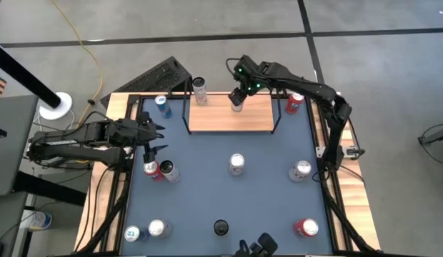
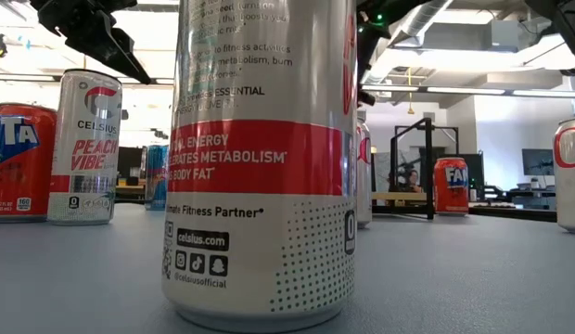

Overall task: Place canned beverage on shelf
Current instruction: Put the middle blue soda can on the shelf

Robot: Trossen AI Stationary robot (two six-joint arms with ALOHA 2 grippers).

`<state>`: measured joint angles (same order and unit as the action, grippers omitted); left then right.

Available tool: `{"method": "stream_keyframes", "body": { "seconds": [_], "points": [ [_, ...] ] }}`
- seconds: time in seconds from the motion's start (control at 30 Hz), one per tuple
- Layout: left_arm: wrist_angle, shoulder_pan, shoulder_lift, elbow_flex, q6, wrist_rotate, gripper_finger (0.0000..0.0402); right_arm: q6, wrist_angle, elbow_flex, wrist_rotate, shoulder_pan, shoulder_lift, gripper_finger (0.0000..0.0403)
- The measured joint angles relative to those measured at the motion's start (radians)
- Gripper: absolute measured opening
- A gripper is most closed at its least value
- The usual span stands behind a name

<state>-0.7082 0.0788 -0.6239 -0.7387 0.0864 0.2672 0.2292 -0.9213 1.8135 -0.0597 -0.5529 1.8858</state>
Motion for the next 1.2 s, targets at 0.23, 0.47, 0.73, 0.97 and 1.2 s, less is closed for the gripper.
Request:
{"method": "stream_keyframes", "body": {
  "seconds": [0.23, 0.47, 0.73, 0.97, 1.2],
  "points": [
    [0.0, 0.0, 0.0, 0.0, 0.0, 0.0, 0.0322, 0.01, 0.028, -0.044, -0.052, 0.028, 0.001, 0.0196],
    [0.0, 0.0, 0.0, 0.0, 0.0, 0.0, 0.0322, 0.009, 0.021, -0.053, -0.051, 0.035, 0.002, 0.0243],
    [-0.001, 0.0, 0.0, 0.0, 0.0, 0.0, 0.0322, -0.001, 0.02, -0.052, -0.047, 0.036, 0.0, 0.0275],
    [-0.001, 0.0, 0.0, 0.0, 0.0, 0.0, 0.0322, -0.028, 0.072, -0.052, -0.047, 0.035, -0.008, 0.0276],
    [-0.001, 0.0, 0.0, 0.0, 0.001, 0.0, 0.0322, -0.141, 0.089, -0.018, -0.029, 0.034, -0.068, 0.0277]
  ]
}}
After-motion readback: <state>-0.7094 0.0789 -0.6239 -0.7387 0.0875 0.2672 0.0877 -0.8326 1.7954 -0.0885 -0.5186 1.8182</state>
